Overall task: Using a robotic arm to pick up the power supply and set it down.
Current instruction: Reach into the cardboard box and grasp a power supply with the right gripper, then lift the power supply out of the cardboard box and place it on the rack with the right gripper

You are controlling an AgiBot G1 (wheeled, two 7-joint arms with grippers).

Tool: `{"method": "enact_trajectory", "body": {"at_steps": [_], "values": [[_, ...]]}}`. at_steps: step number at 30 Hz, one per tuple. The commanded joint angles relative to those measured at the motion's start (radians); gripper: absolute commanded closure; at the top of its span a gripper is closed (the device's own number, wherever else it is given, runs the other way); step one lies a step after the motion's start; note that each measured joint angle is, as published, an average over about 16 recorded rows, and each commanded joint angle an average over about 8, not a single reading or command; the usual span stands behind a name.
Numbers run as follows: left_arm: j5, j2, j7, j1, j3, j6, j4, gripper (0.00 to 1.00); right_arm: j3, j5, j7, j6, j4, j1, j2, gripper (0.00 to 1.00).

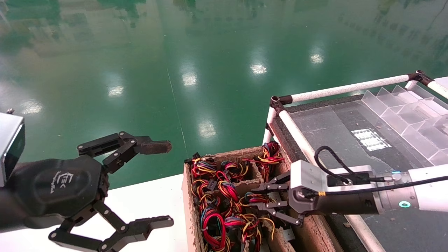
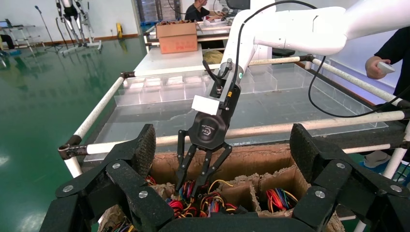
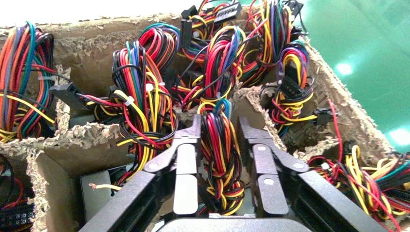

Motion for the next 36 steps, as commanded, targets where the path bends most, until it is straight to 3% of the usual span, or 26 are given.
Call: {"method": "enact_trajectory", "body": {"at_steps": [1, 18, 36], "values": [[0.0, 0.0, 0.0, 0.0, 0.0, 0.0, 0.0, 0.0, 0.002, 0.003, -0.002, -0.001, 0.006, -0.004, 0.004, 1.0], [0.0, 0.0, 0.0, 0.0, 0.0, 0.0, 0.0, 0.0, 0.048, 0.081, 0.028, -0.01, 0.042, -0.037, 0.063, 1.0], [0.0, 0.0, 0.0, 0.0, 0.0, 0.0, 0.0, 0.0, 0.181, 0.234, 0.067, 0.038, 0.113, 0.021, 0.155, 1.0]]}}
